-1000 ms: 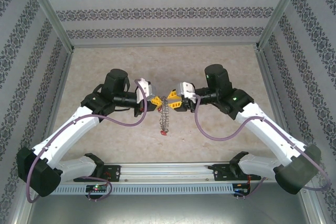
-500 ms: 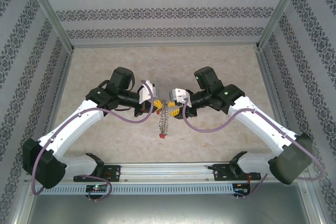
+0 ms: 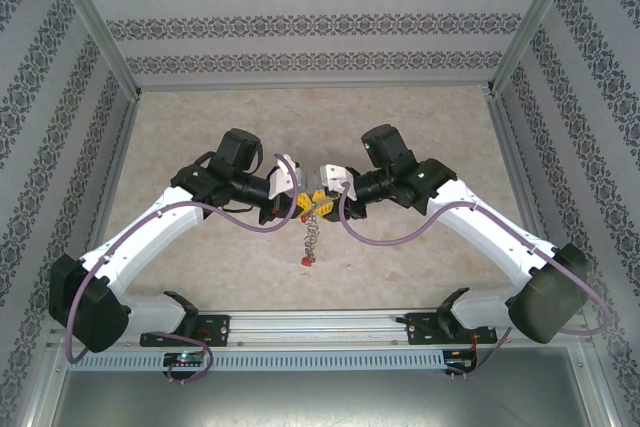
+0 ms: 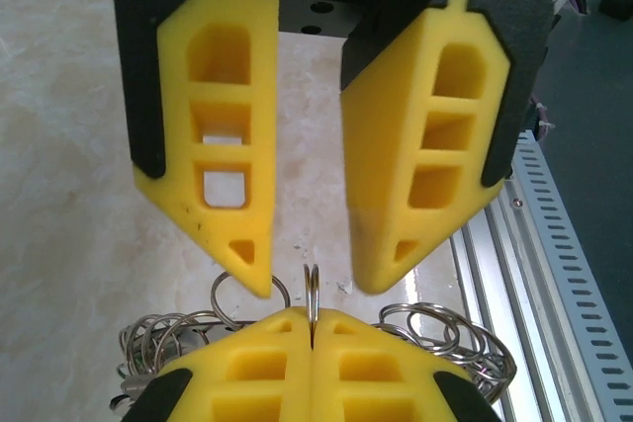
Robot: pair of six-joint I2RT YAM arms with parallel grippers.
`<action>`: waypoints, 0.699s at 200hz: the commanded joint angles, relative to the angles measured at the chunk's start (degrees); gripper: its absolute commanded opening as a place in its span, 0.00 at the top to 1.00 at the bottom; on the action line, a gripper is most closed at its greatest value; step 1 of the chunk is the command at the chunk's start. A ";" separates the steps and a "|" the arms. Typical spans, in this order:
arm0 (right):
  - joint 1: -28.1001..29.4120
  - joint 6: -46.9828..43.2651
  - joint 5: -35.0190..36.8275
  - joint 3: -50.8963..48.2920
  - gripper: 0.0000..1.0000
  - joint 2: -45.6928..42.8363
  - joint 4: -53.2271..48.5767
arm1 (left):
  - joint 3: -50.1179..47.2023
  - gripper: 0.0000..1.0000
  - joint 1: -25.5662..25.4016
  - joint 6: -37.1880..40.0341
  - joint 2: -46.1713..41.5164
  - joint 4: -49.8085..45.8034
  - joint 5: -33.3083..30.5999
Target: Put the keys on the keyring
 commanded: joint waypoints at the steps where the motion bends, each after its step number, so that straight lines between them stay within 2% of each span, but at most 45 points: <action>1: 0.65 0.71 -1.23 1.95 0.78 0.69 1.35 | 2.35 1.00 -0.56 1.12 0.31 1.70 3.04; 75: 0.68 1.71 0.02 0.23 0.78 1.33 1.60 | 1.73 1.00 -0.56 -0.62 -0.56 4.42 3.63; 107: 0.46 2.44 0.06 -0.31 0.87 1.47 1.24 | 1.40 1.00 -0.55 -0.53 -1.35 4.68 3.37; 124: 0.47 2.98 -0.16 -0.42 0.97 1.55 1.49 | 1.18 1.00 -0.46 -0.75 -1.61 4.94 3.30; 140: 0.42 3.18 -0.18 -0.66 1.00 1.55 1.42 | 0.85 1.00 -0.47 -1.13 -1.92 5.51 3.02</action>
